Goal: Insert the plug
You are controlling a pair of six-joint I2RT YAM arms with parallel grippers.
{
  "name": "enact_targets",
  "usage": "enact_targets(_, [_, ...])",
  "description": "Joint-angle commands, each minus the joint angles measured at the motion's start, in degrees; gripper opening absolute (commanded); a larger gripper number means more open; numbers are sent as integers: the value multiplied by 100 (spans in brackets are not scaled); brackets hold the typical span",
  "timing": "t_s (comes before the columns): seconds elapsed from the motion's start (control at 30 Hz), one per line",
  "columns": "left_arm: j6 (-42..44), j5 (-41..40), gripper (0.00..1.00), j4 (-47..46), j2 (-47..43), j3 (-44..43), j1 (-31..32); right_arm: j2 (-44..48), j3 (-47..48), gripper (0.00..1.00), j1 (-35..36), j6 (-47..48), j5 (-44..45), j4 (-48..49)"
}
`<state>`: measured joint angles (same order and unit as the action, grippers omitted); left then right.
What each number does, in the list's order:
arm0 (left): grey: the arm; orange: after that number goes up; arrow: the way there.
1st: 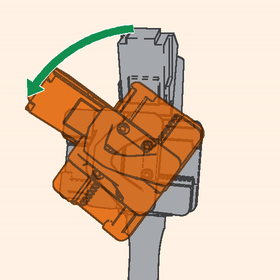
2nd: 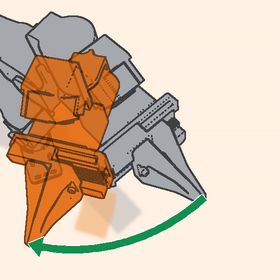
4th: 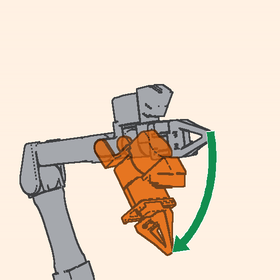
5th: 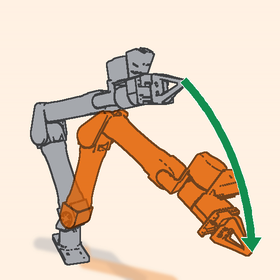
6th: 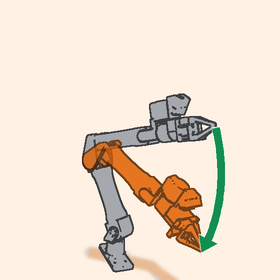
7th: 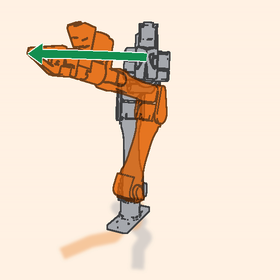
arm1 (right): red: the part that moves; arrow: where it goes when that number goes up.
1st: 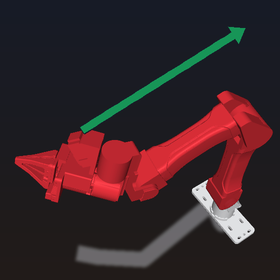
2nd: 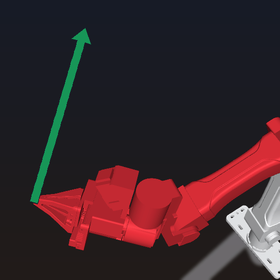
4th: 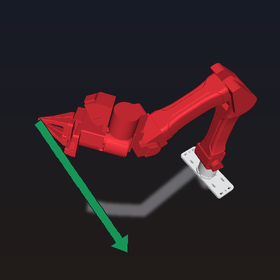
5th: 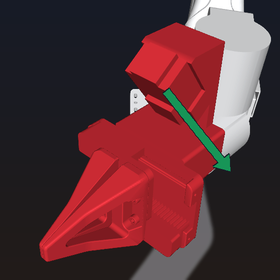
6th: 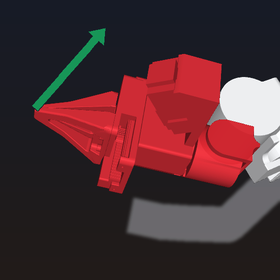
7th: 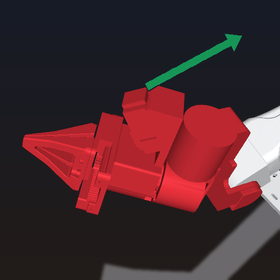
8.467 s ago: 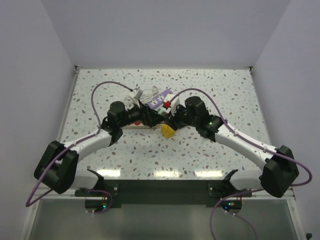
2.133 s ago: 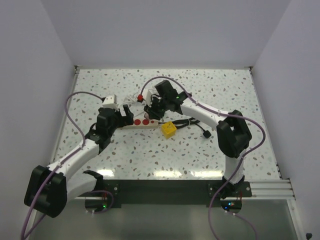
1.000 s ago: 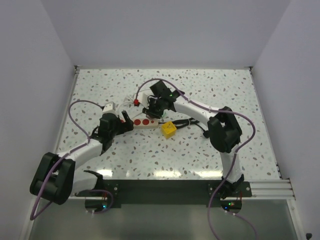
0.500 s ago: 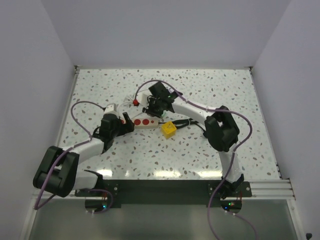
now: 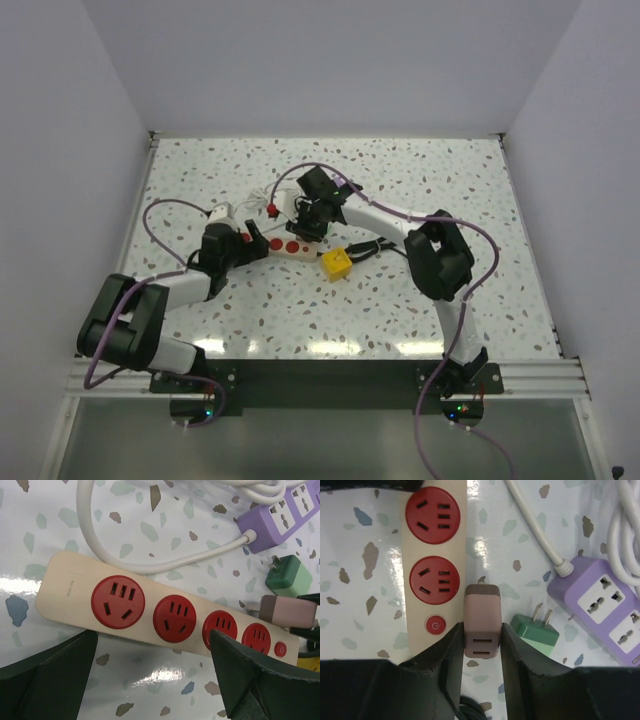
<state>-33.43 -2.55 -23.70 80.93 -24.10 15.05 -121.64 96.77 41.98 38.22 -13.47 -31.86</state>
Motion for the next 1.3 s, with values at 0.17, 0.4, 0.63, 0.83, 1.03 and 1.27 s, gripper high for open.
enact_targets(0.17, [188, 729, 100, -995, 397, -455, -46, 431, 0, 0, 56, -174, -1314, -997])
enact_targets(0.4, [302, 1142, 100, -1215, 767, -614, -46, 1080, -510, 0, 214, -622, -1265, -787])
enact_targets(0.63, [399, 1239, 100, -1233, 898, -640, -37, 1520, -563, 0, 320, -1562, -17, -391])
enact_targets(0.83, [530, 1283, 100, -1022, 1109, -833, -37, 1407, -247, 0, 715, -1756, 380, -637])
enact_targets(1.03, [574, 1257, 99, -1005, 1101, -790, -28, 827, 394, 0, 768, -2195, 819, -1138])
enact_targets(1.27, [583, 1221, 99, -943, 1083, -781, -28, 563, 632, 0, 803, -2635, 1198, -1332])
